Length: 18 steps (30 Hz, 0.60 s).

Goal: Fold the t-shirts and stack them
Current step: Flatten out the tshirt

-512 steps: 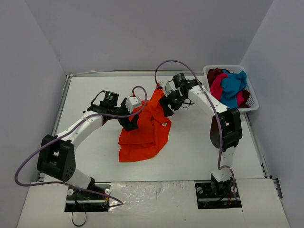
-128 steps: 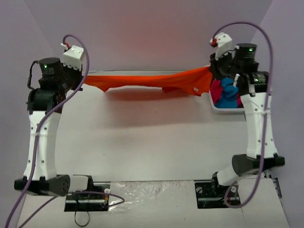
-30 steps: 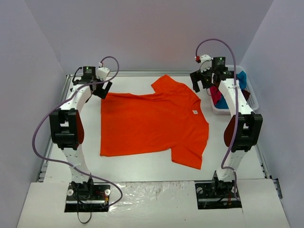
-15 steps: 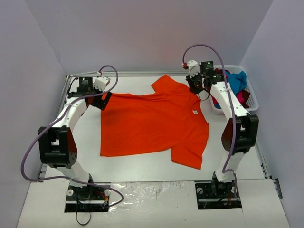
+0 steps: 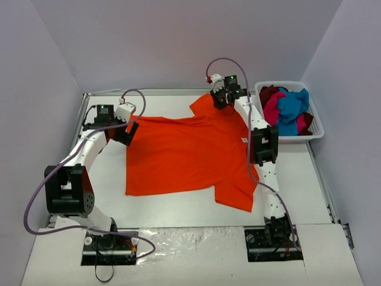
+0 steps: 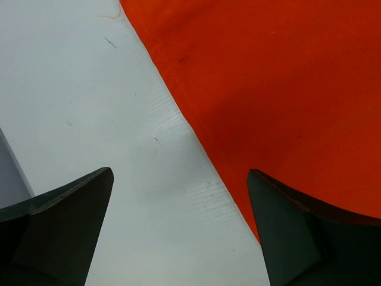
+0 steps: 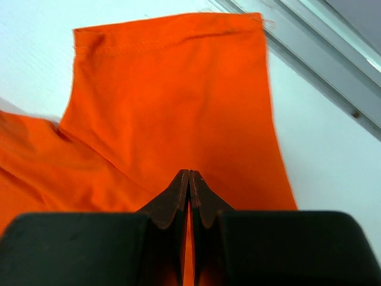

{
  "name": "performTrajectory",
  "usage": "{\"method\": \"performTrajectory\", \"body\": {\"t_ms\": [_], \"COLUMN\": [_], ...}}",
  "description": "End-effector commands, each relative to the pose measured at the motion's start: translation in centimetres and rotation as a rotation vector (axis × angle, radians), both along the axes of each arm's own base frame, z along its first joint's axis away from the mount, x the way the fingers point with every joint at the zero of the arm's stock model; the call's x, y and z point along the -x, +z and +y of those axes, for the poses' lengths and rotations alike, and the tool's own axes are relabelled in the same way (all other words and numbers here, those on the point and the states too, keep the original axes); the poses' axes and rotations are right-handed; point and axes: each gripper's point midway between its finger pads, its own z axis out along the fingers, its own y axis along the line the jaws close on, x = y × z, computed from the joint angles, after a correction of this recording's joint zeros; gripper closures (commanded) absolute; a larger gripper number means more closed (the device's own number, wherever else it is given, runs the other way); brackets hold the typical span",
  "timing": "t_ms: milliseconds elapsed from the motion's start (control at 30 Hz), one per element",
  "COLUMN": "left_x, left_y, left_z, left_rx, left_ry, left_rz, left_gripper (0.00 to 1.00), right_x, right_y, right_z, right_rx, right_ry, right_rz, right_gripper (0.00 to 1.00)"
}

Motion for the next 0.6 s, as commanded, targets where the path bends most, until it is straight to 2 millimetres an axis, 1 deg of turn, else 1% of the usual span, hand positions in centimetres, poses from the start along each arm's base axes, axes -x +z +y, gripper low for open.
{"method": "performTrajectory", "body": {"t_ms": [0,33,67,100,133,167,233,267,300,333,367,400,467,533,567], "left_x": [-0.2,0.0,0.1,0.2,0.4,0.6,0.9,1.0,1.0,1.1,1.2,1.2,1.3,1.2,1.3], "left_y": [4.1,4.6,4.7,5.0,5.0,5.0,4.6,4.5,4.4,4.3,4.0,3.9,3.7,3.6,3.5], "left_z": [-0.2,-0.1,1.2,1.3,1.3,1.5,1.8,2.2,2.3,2.5,2.7,2.9,3.1,3.1,3.2], "left_rx": [0.027,0.023,0.018,0.017,0.015,0.011,0.006,0.004,0.006,0.005,0.003,0.006,0.01,0.015,0.014], "left_ry": [-0.005,0.0,0.032,0.035,0.035,0.04,0.047,0.058,0.06,0.066,0.071,0.078,0.084,0.086,0.086], "left_rz": [-0.122,-0.132,-0.133,-0.139,-0.138,-0.133,-0.123,-0.121,-0.123,-0.12,-0.114,-0.112,-0.107,-0.104,-0.101], "left_gripper": [0.04,0.04,0.04,0.04,0.04,0.04,0.04,0.04,0.04,0.04,0.04,0.04,0.04,0.04,0.04], "right_x": [-1.3,-1.6,-2.1,-2.1,-2.3,-2.6,-2.8,-2.8,-2.7,-2.7,-2.6,-2.5,-2.5,-2.9,-3.2], "right_y": [2.6,1.9,1.6,1.7,1.3,0.8,0.1,-0.8,-1.2,-1.6,-2.5,-2.9,-3.8,-4.5,-4.6], "right_z": [4.5,5.6,5.6,6.6,7.0,7.8,8.3,8.6,9.0,9.1,9.2,9.2,9.0,8.3,8.2], "right_rx": [-0.036,-0.03,-0.026,-0.031,-0.032,-0.031,-0.022,-0.013,-0.01,-0.006,0.0,0.005,0.019,0.052,0.058], "right_ry": [0.073,0.083,0.08,0.09,0.093,0.096,0.089,0.088,0.092,0.088,0.085,0.085,0.078,0.06,0.052], "right_rz": [-0.12,-0.139,-0.149,-0.161,-0.166,-0.183,-0.192,-0.188,-0.186,-0.184,-0.171,-0.166,-0.16,-0.168,-0.182], "right_gripper": [1.0,1.0,1.0,1.0,1.0,1.0,1.0,1.0,1.0,1.0,1.0,1.0,1.0,1.0,1.0]}}
